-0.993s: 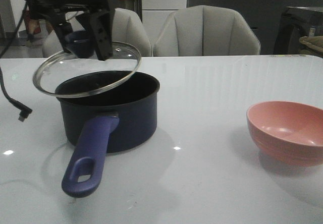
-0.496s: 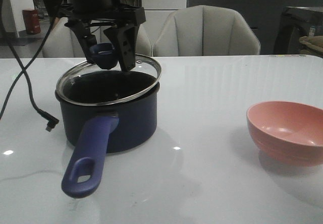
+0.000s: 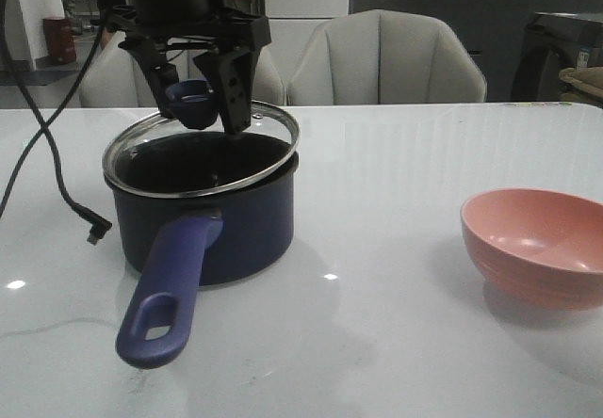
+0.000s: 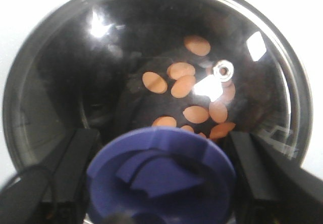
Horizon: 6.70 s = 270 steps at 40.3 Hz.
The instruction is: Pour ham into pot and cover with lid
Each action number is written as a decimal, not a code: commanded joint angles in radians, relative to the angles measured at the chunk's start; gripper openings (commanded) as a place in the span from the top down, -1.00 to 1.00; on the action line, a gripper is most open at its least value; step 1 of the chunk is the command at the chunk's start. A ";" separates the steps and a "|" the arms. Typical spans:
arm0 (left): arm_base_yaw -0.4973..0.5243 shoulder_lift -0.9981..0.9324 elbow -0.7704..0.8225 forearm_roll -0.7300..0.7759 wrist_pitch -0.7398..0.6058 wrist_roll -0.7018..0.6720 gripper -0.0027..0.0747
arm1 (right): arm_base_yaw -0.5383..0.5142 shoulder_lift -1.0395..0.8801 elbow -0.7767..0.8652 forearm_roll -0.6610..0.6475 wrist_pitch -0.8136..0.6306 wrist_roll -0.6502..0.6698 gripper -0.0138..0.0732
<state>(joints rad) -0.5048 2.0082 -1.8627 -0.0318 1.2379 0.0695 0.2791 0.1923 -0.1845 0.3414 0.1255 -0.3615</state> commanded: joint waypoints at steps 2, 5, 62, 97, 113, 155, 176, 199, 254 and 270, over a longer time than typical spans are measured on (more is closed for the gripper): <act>-0.007 -0.055 -0.031 0.000 0.048 -0.012 -0.34 | 0.002 0.009 -0.025 0.003 -0.083 -0.005 0.24; -0.007 -0.055 -0.031 0.000 0.048 -0.013 -0.48 | 0.002 0.009 -0.025 0.003 -0.083 -0.005 0.24; 0.006 -0.710 0.575 0.042 -0.366 -0.087 -0.55 | 0.002 0.009 -0.025 0.003 -0.083 -0.005 0.24; 0.006 -1.696 1.404 -0.018 -0.785 -0.102 -0.55 | 0.002 0.009 -0.025 0.003 -0.083 -0.005 0.24; 0.006 -1.794 1.478 -0.020 -0.800 -0.102 0.58 | 0.002 0.009 -0.025 0.003 -0.083 -0.005 0.24; 0.264 -1.877 1.621 -0.026 -0.934 -0.102 0.53 | 0.002 0.009 -0.025 0.003 -0.083 -0.005 0.24; 0.515 -2.034 1.901 -0.026 -1.213 -0.102 0.53 | 0.002 0.008 -0.025 0.003 -0.083 -0.005 0.24; 0.515 -2.034 1.901 -0.026 -1.212 -0.102 0.53 | 0.002 0.008 -0.025 0.003 -0.083 -0.005 0.24; 0.515 -2.034 1.901 -0.026 -1.214 -0.102 0.53 | -0.224 -0.220 0.221 -0.305 -0.172 0.310 0.24; 0.515 -2.034 1.901 -0.026 -1.214 -0.102 0.53 | -0.224 -0.220 0.221 -0.306 -0.172 0.310 0.24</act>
<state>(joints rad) 0.0101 -0.0061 0.0067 -0.0487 0.0998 -0.0197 0.0622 -0.0089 0.0255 0.0511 0.0311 -0.0541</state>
